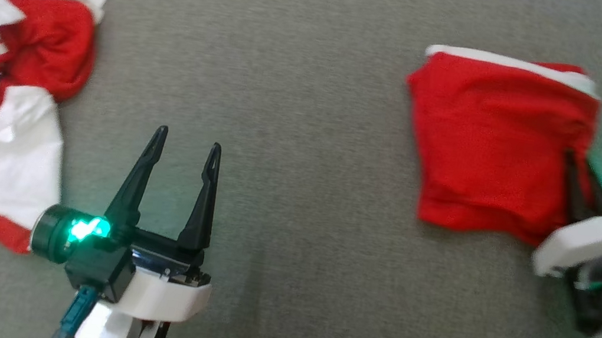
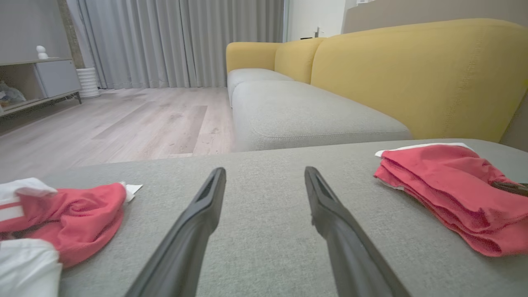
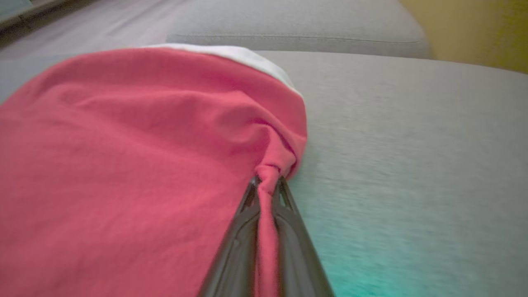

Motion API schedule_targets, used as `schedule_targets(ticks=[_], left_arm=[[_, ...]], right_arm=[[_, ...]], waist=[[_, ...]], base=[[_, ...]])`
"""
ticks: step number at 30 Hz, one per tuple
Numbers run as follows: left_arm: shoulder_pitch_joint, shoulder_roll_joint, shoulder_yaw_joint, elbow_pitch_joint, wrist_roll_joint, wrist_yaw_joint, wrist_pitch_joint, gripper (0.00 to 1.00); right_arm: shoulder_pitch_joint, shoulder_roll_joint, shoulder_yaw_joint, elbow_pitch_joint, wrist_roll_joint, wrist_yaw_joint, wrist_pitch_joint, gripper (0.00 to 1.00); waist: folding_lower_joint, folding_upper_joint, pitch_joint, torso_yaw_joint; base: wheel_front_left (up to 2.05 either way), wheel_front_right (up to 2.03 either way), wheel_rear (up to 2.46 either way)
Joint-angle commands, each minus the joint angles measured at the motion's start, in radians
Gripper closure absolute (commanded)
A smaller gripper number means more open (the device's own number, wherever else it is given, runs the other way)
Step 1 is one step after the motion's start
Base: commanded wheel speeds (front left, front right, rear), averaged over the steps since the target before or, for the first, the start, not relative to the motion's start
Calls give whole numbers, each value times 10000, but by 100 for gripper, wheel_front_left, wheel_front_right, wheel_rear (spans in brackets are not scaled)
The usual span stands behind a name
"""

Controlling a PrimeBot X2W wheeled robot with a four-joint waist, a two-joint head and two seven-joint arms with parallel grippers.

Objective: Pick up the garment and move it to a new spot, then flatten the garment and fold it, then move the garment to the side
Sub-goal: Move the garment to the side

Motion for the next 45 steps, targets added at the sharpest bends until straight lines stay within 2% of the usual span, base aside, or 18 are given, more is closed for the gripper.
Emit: schedule_targets(ticks=[1, 8, 13, 17, 22, 32, 33, 34, 35, 39, 40, 42, 43, 44, 45], left_arm=[[-220, 2, 254, -399, -56, -23, -21, 0], [-563, 1, 128, -743, -111, -120, -21, 0], [-904, 1, -61, -645, -161, -283, -21, 0], [-1202, 1, -63, -618, -181, -417, -21, 0], [-1489, 1, 22, -578, -142, -560, -21, 0], [-1619, 1, 141, -674, -38, -778, -21, 0], [-1622, 1, 140, -684, -36, -786, -21, 0], [-1623, 1, 139, -693, -40, -791, -21, 0], [-1625, 1, 144, -698, -45, -793, -21, 0], [-1627, 1, 158, -660, -59, -802, -21, 0], [-1629, 1, 154, -648, -64, -805, -21, 0], [-1640, 1, 143, -629, -79, -796, -21, 0], [-1641, 1, 140, -615, -91, -783, -21, 0], [-1639, 1, 133, -611, -101, -767, -21, 0], [-1631, 1, 119, -613, -114, -748, -21, 0]], right_arm=[[216, -490, 69, -535, 67, -7, 188, 100], [775, -2632, -599, -2092, 426, -7, 1676, 100], [877, -3671, -1685, -2838, 698, -7, 2273, 100], [735, -4119, -2243, -3235, 669, -7, 2586, 100], [625, -4578, -2616, -3665, -12, -7, 2848, 100], [537, -4796, -2697, -4294, -780, -7, 3104, 100], [542, -4767, -2734, -4291, -863, -7, 3109, 95], [557, -4762, -2754, -4297, -991, -7, 3105, 85], [572, -4751, -2761, -4312, -1125, -7, 3090, 80], [564, -4631, -2785, -4337, -1525, -7, 2982, 84], [559, -4605, -2801, -4327, -1622, -7, 2963, 78], [556, -4524, -2851, -4287, -1816, -7, 2935, 51], [549, -4454, -2899, -4273, -1913, -7, 2912, 13], [547, -4388, -2944, -4269, -2033, -7, 2874, 0], [562, -4332, -2959, -4262, -2156, -7, 2810, 0]], waist=[[-1, 0, 200, -288], [-1, 0, 915, -1128], [-1, 0, 1480, -1459], [-1, 0, 1843, -1594], [-1, 0, 2096, -1615], [-1, 0, 2261, -1554], [-1, 0, 2256, -1542], [-1, 0, 2251, -1530], [-1, 0, 2241, -1522], [-1, 0, 2155, -1494], [-1, 0, 2126, -1478], [-1, 0, 2037, -1438], [-1, 0, 1982, -1417], [-1, 0, 1926, -1396], [-1, 0, 1855, -1372]], base=[[0, 0, 0], [0, 0, 0], [0, 0, 0], [0, 0, 0], [0, 0, 0], [0, 0, 0], [0, 0, 0], [0, 0, 0], [0, 0, 0], [0, 0, 0], [0, 0, 0], [0, 0, 0], [0, 0, 0], [0, 0, 0], [0, 0, 0]])
